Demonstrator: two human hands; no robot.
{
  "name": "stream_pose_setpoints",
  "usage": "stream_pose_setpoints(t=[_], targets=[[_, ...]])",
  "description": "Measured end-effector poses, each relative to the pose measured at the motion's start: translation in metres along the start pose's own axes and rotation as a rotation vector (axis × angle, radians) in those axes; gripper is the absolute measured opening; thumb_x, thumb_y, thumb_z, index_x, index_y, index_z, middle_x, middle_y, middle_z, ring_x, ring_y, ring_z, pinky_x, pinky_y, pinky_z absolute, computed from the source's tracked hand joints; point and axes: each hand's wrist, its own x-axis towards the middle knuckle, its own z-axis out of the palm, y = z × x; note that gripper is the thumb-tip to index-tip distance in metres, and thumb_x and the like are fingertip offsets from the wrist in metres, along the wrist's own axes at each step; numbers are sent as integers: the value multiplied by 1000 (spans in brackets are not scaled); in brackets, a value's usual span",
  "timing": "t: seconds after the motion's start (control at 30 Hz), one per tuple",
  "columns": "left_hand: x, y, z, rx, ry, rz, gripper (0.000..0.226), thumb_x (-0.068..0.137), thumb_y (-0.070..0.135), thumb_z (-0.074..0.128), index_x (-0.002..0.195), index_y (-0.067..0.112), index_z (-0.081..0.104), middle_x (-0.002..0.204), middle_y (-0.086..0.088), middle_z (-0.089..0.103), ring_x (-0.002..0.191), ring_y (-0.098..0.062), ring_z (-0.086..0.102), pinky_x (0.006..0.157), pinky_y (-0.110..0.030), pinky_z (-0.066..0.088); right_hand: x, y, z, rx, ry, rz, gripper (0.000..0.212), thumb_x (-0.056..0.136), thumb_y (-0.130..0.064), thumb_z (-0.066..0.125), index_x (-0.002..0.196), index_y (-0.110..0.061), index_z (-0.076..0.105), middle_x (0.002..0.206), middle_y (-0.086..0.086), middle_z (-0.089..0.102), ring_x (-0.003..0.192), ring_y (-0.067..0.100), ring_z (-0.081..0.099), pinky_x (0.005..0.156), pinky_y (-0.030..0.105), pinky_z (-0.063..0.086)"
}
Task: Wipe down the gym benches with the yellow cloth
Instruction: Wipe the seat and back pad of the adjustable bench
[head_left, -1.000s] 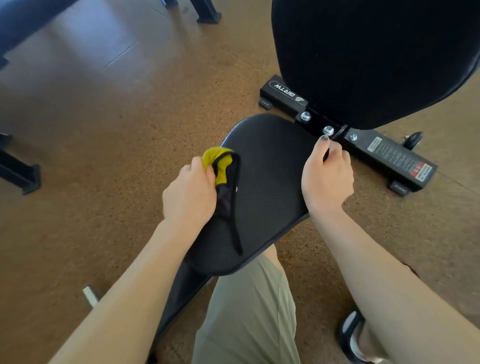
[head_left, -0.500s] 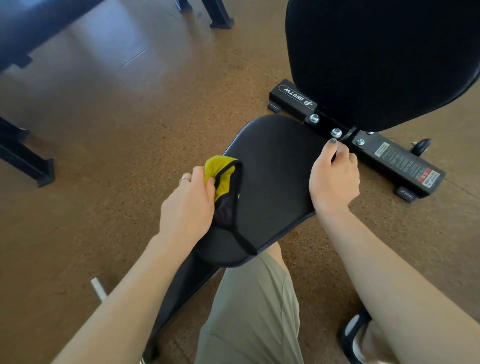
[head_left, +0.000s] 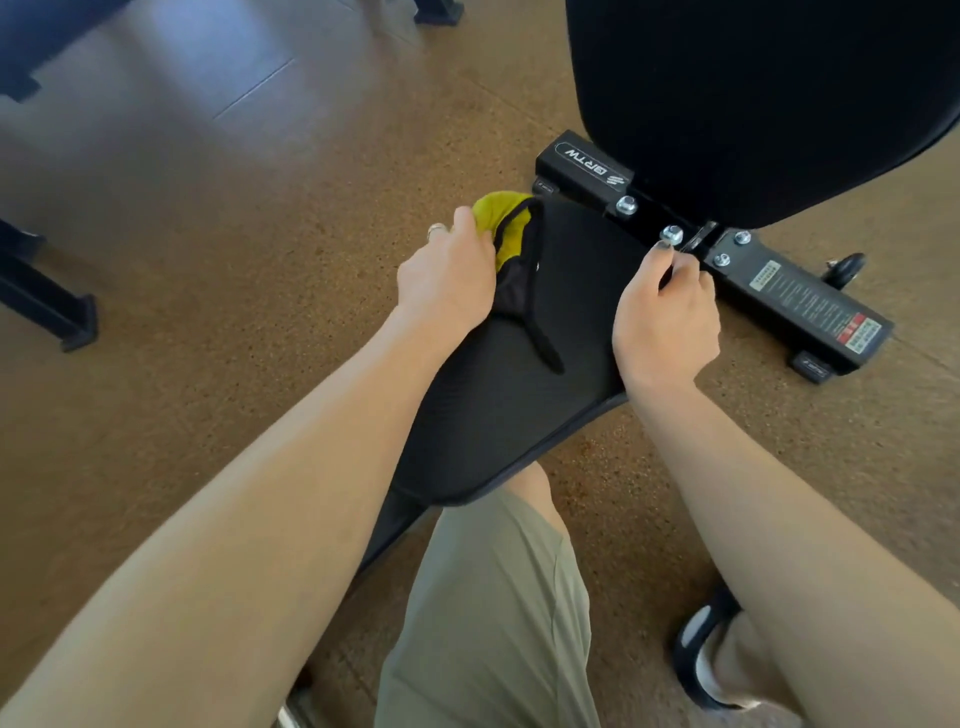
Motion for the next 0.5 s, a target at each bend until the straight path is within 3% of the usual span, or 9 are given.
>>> stream_pose_setpoints(t=[0.13, 0.23, 0.33, 0.43, 0.5], targets=[[-65, -45, -5, -7, 30, -32, 32, 110, 39, 26, 123, 13, 41, 112, -13, 54, 73, -29, 49, 65, -41, 38, -2, -1, -3, 5, -23, 3, 57, 101, -52, 20, 134, -25, 57, 133, 2, 58, 122, 28, 53, 98, 45, 38], [-114, -73, -3, -46, 64, -74, 31, 109, 39, 27, 125, 16, 41, 114, -12, 51, 81, -31, 56, 66, -45, 47, -4, -2, -5, 36, -44, 38, 54, 102, -49, 20, 135, -27, 56, 134, 2, 57, 124, 28, 52, 99, 45, 38], [-150, -81, 2, -97, 98, -97, 40, 107, 34, 31, 140, 14, 39, 125, -15, 47, 92, -35, 57, 69, -46, 50, -5, -3, -7, 74, -60, 80, 52, 103, -45, 20, 133, -24, 58, 132, 2, 57, 122, 28, 52, 93, 41, 35], [-179, -79, 10, -64, 185, -13, 39, 105, 27, 40, 137, 5, 47, 141, -22, 46, 120, -42, 53, 89, -50, 54, -5, -2, -8, 105, -58, 97, 51, 102, -44, 21, 128, -23, 60, 129, 2, 58, 119, 28, 53, 93, 41, 36], [-195, -71, 16, -24, 238, 112, 34, 103, 22, 50, 130, 1, 55, 142, -24, 49, 131, -44, 47, 104, -55, 48, -6, -2, -7, 117, -46, 99, 52, 100, -44, 20, 124, -22, 61, 127, 1, 58, 117, 28, 55, 96, 44, 40]])
